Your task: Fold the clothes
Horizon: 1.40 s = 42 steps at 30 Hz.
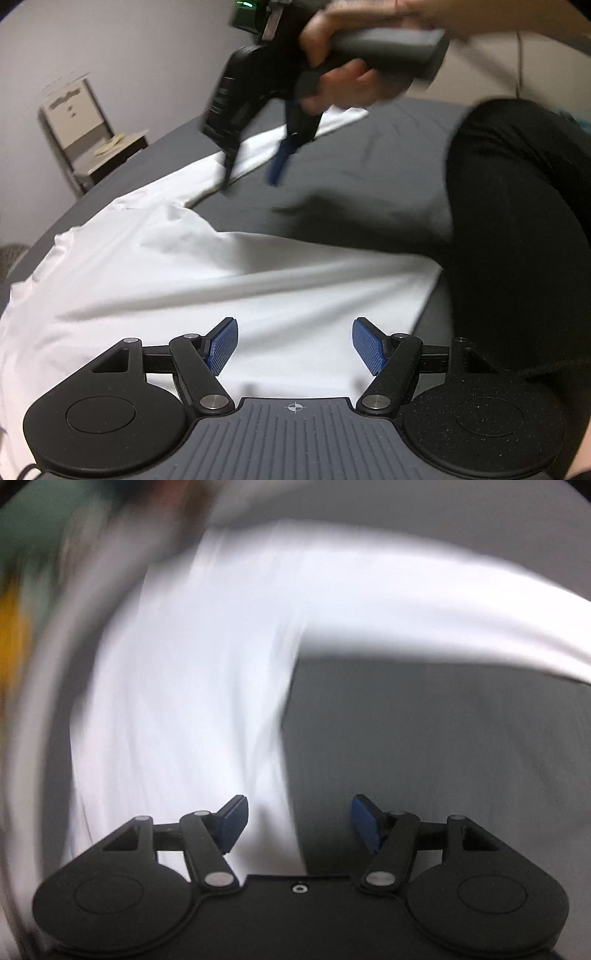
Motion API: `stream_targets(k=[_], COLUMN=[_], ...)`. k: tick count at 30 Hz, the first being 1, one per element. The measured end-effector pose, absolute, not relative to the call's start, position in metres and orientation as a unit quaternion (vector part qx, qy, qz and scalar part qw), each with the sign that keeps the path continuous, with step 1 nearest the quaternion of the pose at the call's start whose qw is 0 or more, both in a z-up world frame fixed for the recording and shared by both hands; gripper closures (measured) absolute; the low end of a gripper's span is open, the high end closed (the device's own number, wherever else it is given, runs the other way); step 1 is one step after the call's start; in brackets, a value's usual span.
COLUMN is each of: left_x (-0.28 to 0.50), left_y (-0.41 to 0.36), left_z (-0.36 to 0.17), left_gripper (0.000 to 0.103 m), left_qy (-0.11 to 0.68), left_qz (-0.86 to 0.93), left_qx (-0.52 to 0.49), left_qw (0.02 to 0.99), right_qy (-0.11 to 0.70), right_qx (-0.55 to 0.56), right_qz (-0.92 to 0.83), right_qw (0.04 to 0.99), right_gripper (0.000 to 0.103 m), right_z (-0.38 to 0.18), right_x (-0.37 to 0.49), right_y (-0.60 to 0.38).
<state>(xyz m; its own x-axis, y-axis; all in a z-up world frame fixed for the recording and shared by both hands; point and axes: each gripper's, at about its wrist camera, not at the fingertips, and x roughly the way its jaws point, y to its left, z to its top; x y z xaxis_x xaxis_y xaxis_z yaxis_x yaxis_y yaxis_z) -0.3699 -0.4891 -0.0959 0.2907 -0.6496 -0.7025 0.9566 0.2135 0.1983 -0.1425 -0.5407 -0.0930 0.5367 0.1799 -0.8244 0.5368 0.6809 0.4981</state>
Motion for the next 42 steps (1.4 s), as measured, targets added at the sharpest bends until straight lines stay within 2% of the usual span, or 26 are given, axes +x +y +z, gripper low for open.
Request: stream_targets(k=[2,4,8,10,11,12,20,28,31,33,35,36,39,42], left_x=[-0.364,-0.355,-0.341,-0.339,-0.340,-0.341,-0.357,-0.366,-0.367,-0.368,-0.364,-0.360,-0.346,-0.322], left_y=[-0.489,-0.488,-0.486,-0.485,-0.487,-0.488,-0.500,-0.500,-0.497,-0.495,-0.489,-0.488,-0.476,-0.449], left_z=[-0.097,-0.100,-0.103,-0.105,-0.107,-0.109,-0.131,-0.145,-0.143,-0.140,-0.134,-0.129,-0.111,-0.081], left_gripper=[0.033,0.033,0.033,0.033,0.033,0.033,0.033,0.033,0.033,0.033,0.033,0.033,0.033,0.032], left_qy=[0.251,0.256,0.274,0.288,0.294,0.300,0.333,0.352,0.351,0.349,0.344,0.341,0.327,0.317], left_qz=[-0.536,-0.523,-0.509,-0.517,-0.522,-0.527,-0.563,-0.578,-0.581,-0.582,-0.572,-0.561,-0.519,-0.476], left_qx=[0.301,0.291,0.253,0.238,0.237,0.236,0.295,0.311,0.316,0.323,0.326,0.329,0.340,0.334], left_qw=[0.748,0.759,0.775,0.770,0.765,0.759,0.697,0.667,0.662,0.660,0.670,0.679,0.713,0.749], right_qy=[0.402,0.382,0.342,0.321,0.311,0.301,0.219,0.217,0.218,0.222,0.231,0.240,0.273,0.288], right_qx=[0.454,0.463,0.479,0.487,0.491,0.495,0.521,0.543,0.563,0.579,0.586,0.581,0.547,0.502], right_qz=[-0.143,-0.150,-0.165,-0.172,-0.176,-0.179,-0.206,-0.199,-0.195,-0.180,-0.175,-0.178,-0.193,-0.167], right_qw=[0.782,0.786,0.791,0.793,0.794,0.795,0.799,0.786,0.773,0.764,0.757,0.757,0.767,0.798], right_gripper=[0.048,0.052,0.054,0.073,0.089,0.097,0.099,0.100,0.094,0.077,0.055,0.048,0.040,0.038], right_z=[-0.109,-0.115,-0.127,-0.133,-0.136,-0.138,-0.161,-0.168,-0.169,-0.171,-0.166,-0.161,-0.140,-0.116], right_x=[-0.138,-0.134,-0.125,-0.120,-0.118,-0.115,-0.097,-0.091,-0.099,-0.103,-0.109,-0.111,-0.124,-0.131], right_y=[-0.561,-0.567,-0.579,-0.585,-0.588,-0.591,-0.614,-0.639,-0.636,-0.632,-0.628,-0.624,-0.603,-0.571])
